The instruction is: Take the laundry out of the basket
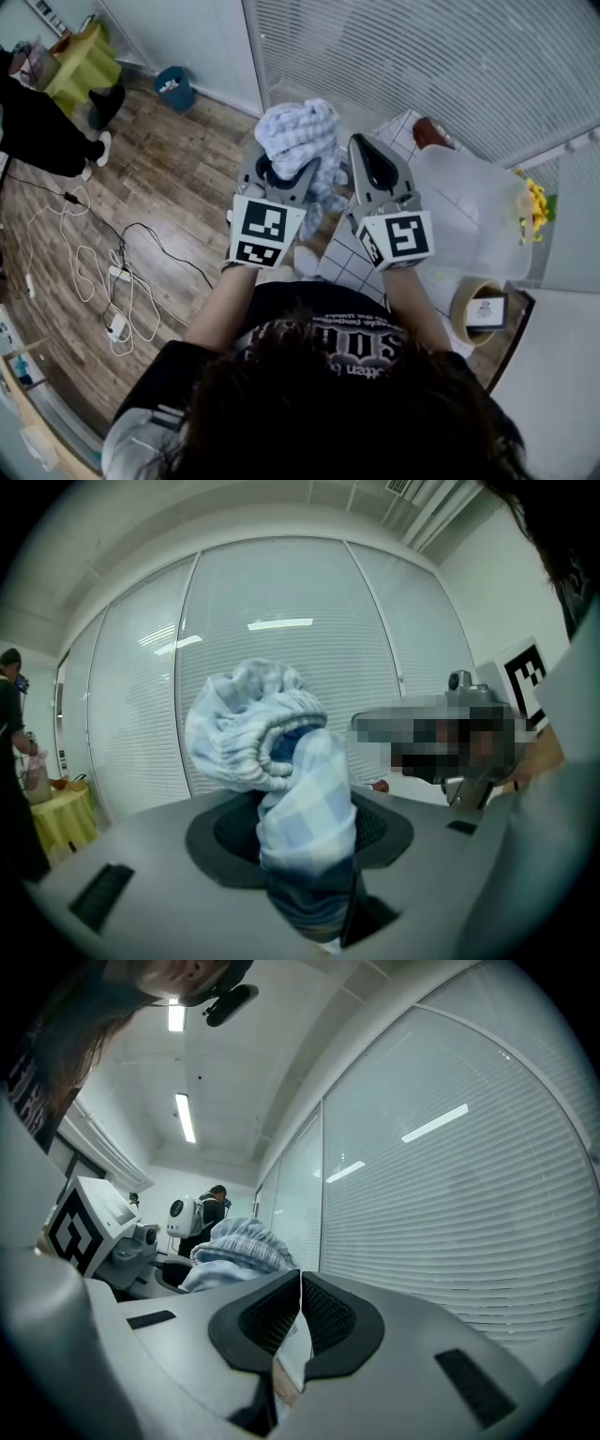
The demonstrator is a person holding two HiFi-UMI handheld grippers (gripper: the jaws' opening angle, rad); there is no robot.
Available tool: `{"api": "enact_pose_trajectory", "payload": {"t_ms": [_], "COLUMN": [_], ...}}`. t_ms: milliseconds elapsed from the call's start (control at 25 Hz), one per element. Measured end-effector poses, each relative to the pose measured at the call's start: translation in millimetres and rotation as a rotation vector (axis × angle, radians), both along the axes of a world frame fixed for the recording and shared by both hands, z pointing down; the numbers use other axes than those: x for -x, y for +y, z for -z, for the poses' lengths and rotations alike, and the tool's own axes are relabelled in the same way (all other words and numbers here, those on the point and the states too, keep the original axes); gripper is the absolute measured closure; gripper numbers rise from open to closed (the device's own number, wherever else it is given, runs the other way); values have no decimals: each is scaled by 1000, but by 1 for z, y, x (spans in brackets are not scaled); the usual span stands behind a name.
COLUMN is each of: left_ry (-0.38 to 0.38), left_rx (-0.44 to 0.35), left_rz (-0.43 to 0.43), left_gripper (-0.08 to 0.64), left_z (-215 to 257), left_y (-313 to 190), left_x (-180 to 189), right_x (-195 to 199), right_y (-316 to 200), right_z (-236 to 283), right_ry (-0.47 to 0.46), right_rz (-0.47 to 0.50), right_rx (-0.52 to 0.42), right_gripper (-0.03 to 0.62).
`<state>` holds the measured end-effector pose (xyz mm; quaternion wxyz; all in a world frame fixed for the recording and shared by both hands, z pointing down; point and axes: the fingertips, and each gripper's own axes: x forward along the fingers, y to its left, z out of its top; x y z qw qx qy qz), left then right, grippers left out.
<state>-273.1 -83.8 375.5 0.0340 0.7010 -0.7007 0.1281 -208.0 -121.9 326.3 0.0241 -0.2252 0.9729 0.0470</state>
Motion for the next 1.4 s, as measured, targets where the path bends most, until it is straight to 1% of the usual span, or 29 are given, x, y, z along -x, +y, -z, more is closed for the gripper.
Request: {"api": "enact_pose_trajectory", "payload": {"t_ms": [280,600,1280,1400], "left_ry": [-9,-12,-7,-7], "left_rx": [-4,6,17,18], "left_rz": [19,26,18,14], "left_gripper": [356,356,356,356], "left_z": [0,-3,-7,-6], "left_y": [4,4,3,2], "left_x": [2,5,4,4], "right_x": [-2,-3,-3,-4], "right_y": [2,-1,-2,-4], "right_z": [-6,-16,-13,-14], "right_ry": [6,16,18,12], "right_rz": [-2,-1,-13,-18], "right_rx": [9,43,38,55], "right_gripper": [565,565,566,566]}}
